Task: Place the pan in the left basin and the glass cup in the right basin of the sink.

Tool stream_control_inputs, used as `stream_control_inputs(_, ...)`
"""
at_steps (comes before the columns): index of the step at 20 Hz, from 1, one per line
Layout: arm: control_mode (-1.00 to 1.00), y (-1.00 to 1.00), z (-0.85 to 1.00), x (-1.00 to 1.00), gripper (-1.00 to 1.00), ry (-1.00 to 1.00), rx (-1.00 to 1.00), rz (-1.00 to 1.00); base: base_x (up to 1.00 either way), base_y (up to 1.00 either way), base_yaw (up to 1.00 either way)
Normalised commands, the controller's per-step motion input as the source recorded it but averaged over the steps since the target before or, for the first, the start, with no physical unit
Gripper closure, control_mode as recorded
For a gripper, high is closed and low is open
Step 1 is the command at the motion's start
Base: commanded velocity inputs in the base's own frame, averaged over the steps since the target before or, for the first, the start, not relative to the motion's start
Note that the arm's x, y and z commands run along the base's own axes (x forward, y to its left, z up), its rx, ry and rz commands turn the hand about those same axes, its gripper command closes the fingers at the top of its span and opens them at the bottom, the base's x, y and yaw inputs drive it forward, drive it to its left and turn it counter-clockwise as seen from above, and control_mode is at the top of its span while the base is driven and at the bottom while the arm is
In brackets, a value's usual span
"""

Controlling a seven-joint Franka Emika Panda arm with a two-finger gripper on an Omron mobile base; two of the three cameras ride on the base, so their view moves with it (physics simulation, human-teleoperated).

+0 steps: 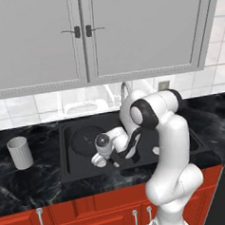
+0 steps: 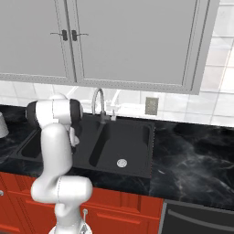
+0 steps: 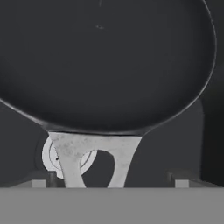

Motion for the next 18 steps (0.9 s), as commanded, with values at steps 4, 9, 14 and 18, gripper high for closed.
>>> stream_control_inputs(4, -1.0, -0.03, 0.29, 0.0, -1.0, -0.12, 0.0, 0.0, 0.0, 0.0, 0.0)
stream_control_inputs(9, -1.0, -0.04, 0.28, 0.0, -1.0, -0.1, 0.0, 0.0, 0.0, 0.0, 0.0)
stream_control_inputs(14, -1.0, -0.01, -0.27, 0.06, -1.0, -0.01, 0.03, 0.0, 0.0, 0.0, 0.0)
stream_control_inputs(18, -1.0, 0.0, -0.94, 0.36, -1.0, 0.09, 0.13, 0.0, 0.0, 0.0, 0.0)
